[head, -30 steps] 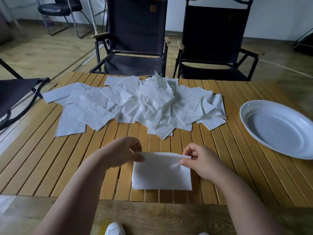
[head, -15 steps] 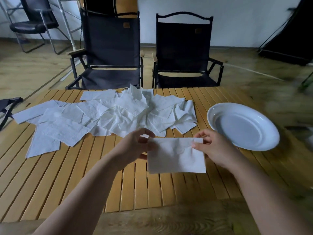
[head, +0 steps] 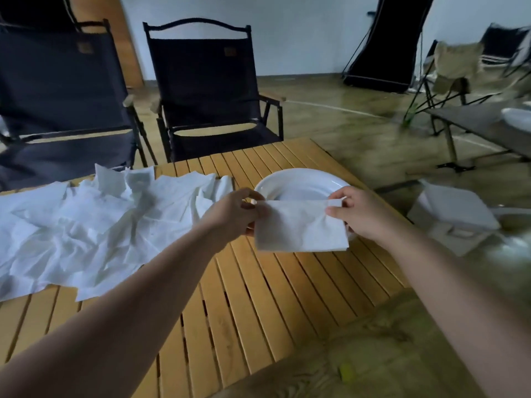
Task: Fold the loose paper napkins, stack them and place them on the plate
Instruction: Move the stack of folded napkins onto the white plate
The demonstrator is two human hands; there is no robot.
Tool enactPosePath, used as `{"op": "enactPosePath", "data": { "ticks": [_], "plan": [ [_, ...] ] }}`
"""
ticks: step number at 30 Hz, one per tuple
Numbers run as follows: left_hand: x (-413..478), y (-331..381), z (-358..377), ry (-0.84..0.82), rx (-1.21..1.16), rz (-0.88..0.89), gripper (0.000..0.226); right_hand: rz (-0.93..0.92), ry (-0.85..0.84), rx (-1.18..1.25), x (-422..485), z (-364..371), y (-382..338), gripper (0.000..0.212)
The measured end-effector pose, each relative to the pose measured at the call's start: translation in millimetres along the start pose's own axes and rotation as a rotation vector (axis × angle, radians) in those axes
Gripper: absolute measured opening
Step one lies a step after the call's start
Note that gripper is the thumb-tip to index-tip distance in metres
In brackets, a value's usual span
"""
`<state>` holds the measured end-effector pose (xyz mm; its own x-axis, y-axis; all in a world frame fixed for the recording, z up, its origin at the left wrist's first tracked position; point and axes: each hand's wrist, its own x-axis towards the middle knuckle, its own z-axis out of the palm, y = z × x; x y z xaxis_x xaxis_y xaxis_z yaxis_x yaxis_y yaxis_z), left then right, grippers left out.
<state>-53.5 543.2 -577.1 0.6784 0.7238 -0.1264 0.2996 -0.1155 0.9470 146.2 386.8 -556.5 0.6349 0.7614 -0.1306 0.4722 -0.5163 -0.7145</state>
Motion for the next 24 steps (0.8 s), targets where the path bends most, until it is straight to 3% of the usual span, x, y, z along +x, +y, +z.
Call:
{"op": "enactPosePath", "data": {
  "ticks": [7, 17, 22, 24],
  "plan": [
    [71.2, 3.0, 33.2, 0.058, 0.089, 0.002, 0.026, 0.007, 0.091, -0.069, 56.5, -5.9, 23.1, 0.018],
    [122.3, -11.5, 54.9, 0.047, 0.469, 0.037, 0.016, -0.032, 0.156, -0.292, 102.8, 13.0, 49.1, 0.02],
    [124.0, -21.3, 59.5, 0.083, 0.751, 0.238, 0.042, -0.116, 0.156, -0.426, 98.4, 21.9, 59.0, 0.036],
    [120.6, -25.4, 58.2, 0.006, 0.866, 0.346, 0.045, -0.168, 0.13, -0.465, 94.9, 23.5, 62.7, 0.043]
  ]
}}
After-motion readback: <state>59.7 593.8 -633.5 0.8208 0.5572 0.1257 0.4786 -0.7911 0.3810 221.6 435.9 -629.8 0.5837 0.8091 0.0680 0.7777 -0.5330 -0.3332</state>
